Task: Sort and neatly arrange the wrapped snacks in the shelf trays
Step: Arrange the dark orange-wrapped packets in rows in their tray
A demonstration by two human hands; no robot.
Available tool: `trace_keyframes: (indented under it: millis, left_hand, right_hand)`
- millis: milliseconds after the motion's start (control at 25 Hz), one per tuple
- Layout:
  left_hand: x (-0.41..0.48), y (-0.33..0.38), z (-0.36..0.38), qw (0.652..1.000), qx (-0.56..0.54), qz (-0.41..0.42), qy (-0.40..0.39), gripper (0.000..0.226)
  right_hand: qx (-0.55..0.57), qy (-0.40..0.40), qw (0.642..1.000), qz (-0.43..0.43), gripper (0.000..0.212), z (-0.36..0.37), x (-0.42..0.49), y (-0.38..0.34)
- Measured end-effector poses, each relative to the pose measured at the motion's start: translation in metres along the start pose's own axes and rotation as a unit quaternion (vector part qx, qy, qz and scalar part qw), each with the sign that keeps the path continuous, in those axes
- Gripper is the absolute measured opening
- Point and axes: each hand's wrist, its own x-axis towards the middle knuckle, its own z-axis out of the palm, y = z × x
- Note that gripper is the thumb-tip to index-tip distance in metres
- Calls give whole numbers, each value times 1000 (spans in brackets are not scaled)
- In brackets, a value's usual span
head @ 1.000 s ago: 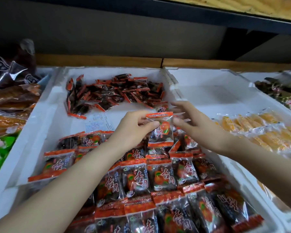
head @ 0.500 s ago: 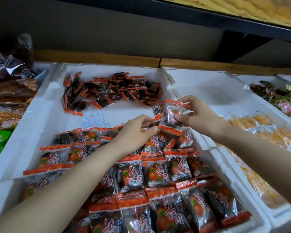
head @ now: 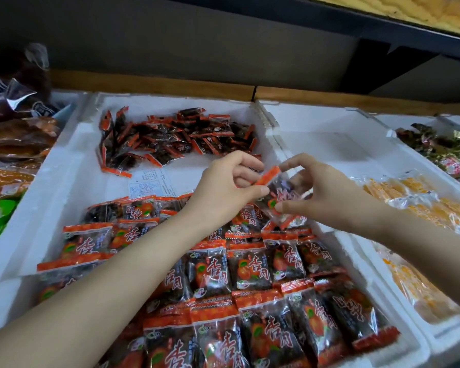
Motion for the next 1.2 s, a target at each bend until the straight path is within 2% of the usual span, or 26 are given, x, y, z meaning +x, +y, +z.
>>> trace_keyframes:
  millis: [80,160,280,360,440,520,560,600,720,840,920,960,1040,1200]
  left_hand:
    - [2,0,3,999,15,13,-27,33]
    - [5,-2,6,999,15,12,-34,35]
    - [8,-6,5,1000,-6,4,4,33]
    - [7,-8,4,999,18,5,29,25]
    - [5,-15,-2,991,127,-23,-15,22]
    - [2,-27,-7,944,296,-69,-130,52]
    - [0,-31,-8,915,356,-83,-173,63]
    - [-2,-34,-9,900,382,-91,-187,69]
    - [-5,-38,-10,911,368,-96,-157,80]
    - [-7,-40,-15,913,363,-111,-149,80]
    - [-9,-41,-18,911,364,-118,-152,77]
    - [-9,-41,-19,910,365,-119,-155,77]
    - [-10,-42,-19,907,370,-122,-160,76]
    - [-11,-43,-21,904,379,-111,-165,76]
  right_hand:
    - [-57,-5,997,-48,37,-1,3,-2]
    - [-56,-27,996,-67,27,0,10,-2]
    - [-71,-70,993,-68,26,2,22,1]
    - [-95,-76,990,-75,22,3,29,5]
    - [-120,-57,988,-75,10,0,39,10]
    - [-133,-56,988,-57,3,-3,50,14]
    - [-132,-75,987,-52,4,-3,55,15]
    - [-129,-101,985,-47,8,-1,60,15]
    - [-116,-172,977,-41,13,12,70,11]
    - [-109,-236,965,-36,25,26,77,7]
    - [-116,-273,955,-30,18,34,78,7]
    - [-142,-278,949,-35,11,37,78,7]
    - [-197,-276,940,-47,14,42,79,8]
    - [-225,-251,940,-49,5,39,81,9]
